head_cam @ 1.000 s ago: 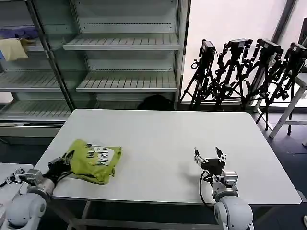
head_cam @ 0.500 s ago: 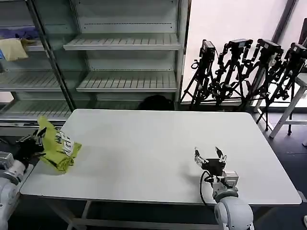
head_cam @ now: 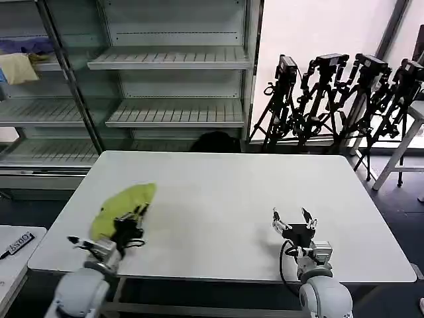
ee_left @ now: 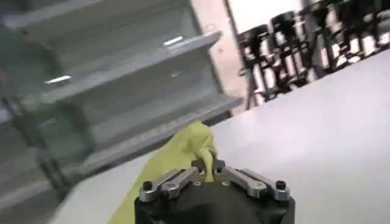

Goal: Fold and organize the clothes.

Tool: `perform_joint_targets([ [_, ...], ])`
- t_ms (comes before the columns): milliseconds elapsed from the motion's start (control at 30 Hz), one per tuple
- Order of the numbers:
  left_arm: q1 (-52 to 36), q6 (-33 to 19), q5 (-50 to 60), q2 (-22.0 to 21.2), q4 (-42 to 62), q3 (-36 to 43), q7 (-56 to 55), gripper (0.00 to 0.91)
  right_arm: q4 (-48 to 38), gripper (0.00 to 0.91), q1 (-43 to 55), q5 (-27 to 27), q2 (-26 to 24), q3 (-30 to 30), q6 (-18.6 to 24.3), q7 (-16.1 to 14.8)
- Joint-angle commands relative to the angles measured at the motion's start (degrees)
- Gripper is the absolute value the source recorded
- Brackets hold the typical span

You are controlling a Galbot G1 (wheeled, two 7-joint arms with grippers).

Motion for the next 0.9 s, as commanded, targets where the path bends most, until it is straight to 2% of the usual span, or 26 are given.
perform_joint_targets([
  [33,-4.96,1.89,0.96,-8.35,1.24,19.39,-6.69,0.0,0.22,0.907,-0.32,-0.19,0.05,0.17,0.09,0.08],
  [300,-8.54,1.32,1.15,-11.14,6.17,23.78,-8.14,0.03,1.46,0.907,-0.47,0.02,0.56,-0.85,-0.01,-1.05],
  [333,-9.32,1.43,1.42,-11.51,7.08,24.64,-8.22,0.584,1.88,0.907,-0.49,0.34,0.7,-1.05,-0.16,-1.49],
  [367,-9.6,1.31,1.82,-11.79,7.49,24.8,-8.1,0.907,2.31,0.907,-0.54,0.67,0.74,-1.2,-0.18,-1.99],
  [600,-10.67,0.21,0.67,-10.92,8.73,23.65,-8.18,0.907,5.61,0.907,-0.81,6.57,0.6,-2.81,-4.87,-5.0],
  [667,-10.63,0.2,0.21,-10.37,8.11,22.96,-8.25,0.907,6.11,0.907,-0.73,7.74,0.72,-3.75,-7.17,-5.23],
  [900,-9.65,0.07,-0.58,-8.73,5.41,20.46,-8.26,0.907,6.24,0.907,-0.44,9.78,1.43,-7.49,-8.61,-5.0],
])
